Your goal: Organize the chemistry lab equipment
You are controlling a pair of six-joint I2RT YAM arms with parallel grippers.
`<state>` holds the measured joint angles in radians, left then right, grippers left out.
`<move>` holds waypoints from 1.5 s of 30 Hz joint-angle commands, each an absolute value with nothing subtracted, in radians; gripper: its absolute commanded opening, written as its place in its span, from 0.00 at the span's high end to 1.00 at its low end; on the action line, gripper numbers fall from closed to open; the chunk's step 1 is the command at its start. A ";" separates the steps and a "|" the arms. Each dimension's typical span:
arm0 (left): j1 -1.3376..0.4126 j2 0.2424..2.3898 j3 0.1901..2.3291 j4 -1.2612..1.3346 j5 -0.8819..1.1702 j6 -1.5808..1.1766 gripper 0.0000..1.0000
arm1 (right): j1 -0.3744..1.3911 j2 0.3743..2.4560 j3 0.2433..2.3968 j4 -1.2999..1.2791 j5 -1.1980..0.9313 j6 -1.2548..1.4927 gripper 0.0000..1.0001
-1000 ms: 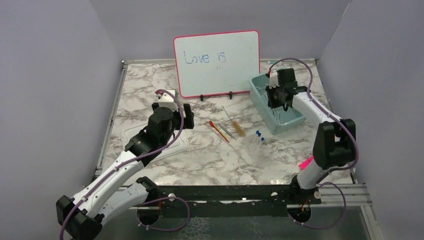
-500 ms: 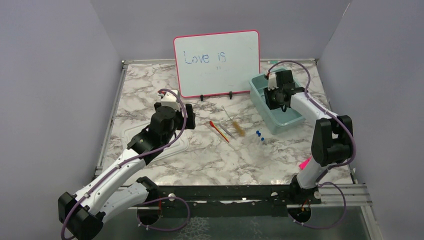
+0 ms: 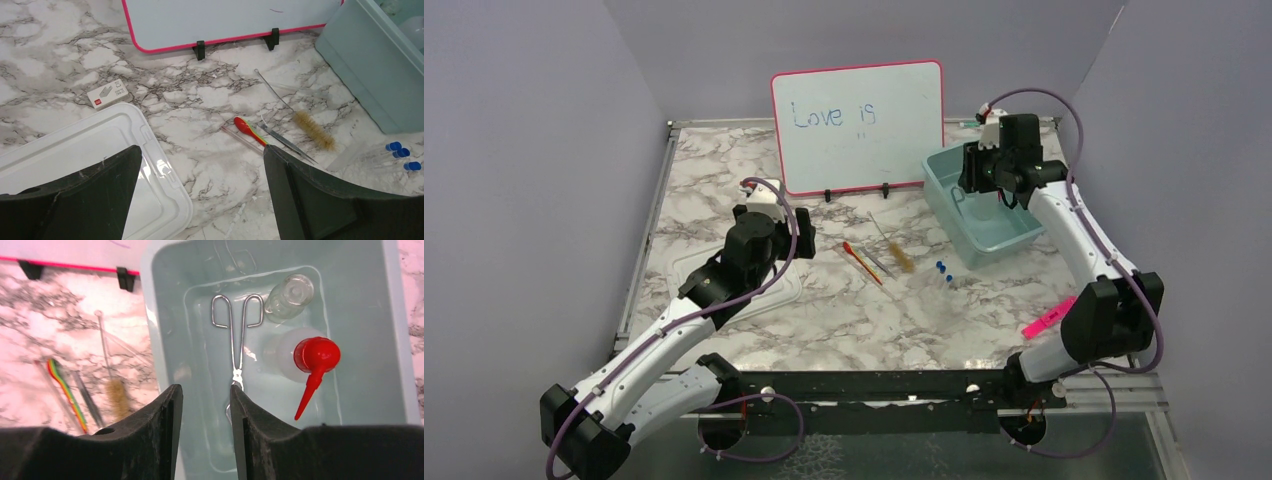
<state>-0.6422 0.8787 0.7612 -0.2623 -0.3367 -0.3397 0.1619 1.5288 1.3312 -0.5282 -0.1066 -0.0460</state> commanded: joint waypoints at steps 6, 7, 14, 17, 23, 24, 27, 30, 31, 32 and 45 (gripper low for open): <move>-0.636 0.846 0.762 -0.228 -0.316 -0.339 0.06 | 0.304 1.387 1.416 -0.673 -0.048 0.214 0.54; -0.637 0.842 0.762 -0.228 -0.316 -0.339 0.06 | 0.341 1.377 1.405 -0.665 -0.038 0.225 0.54; -0.637 0.806 0.756 -0.234 -0.304 -0.353 0.06 | 0.619 1.383 1.286 -0.584 0.075 0.300 0.53; -0.637 0.789 0.757 -0.234 -0.304 -0.358 0.06 | 0.711 1.435 1.239 -0.538 0.070 0.313 0.53; -0.637 0.795 0.807 -0.235 -0.292 -0.320 0.06 | 0.765 1.537 1.192 -0.536 0.035 0.323 0.55; -0.637 0.795 0.804 -0.233 -0.293 -0.320 0.06 | 0.768 1.545 1.171 -0.516 0.017 0.332 0.57; -0.637 0.788 0.781 -0.214 -0.284 -0.330 0.06 | 0.769 1.575 1.121 -0.444 -0.028 0.350 0.62; -0.635 0.789 0.767 -0.209 -0.272 -0.338 0.06 | 0.769 1.632 1.128 -0.414 -0.009 0.357 0.61; -0.636 0.787 0.763 -0.209 -0.273 -0.336 0.06 | 0.769 1.658 1.138 -0.411 0.009 0.363 0.61; -0.637 0.786 0.760 -0.210 -0.275 -0.337 0.06 | 0.770 1.682 1.151 -0.405 0.023 0.366 0.61; -0.637 0.754 0.740 -0.212 -0.300 -0.336 0.06 | 0.785 1.914 1.304 -0.373 0.022 0.345 0.74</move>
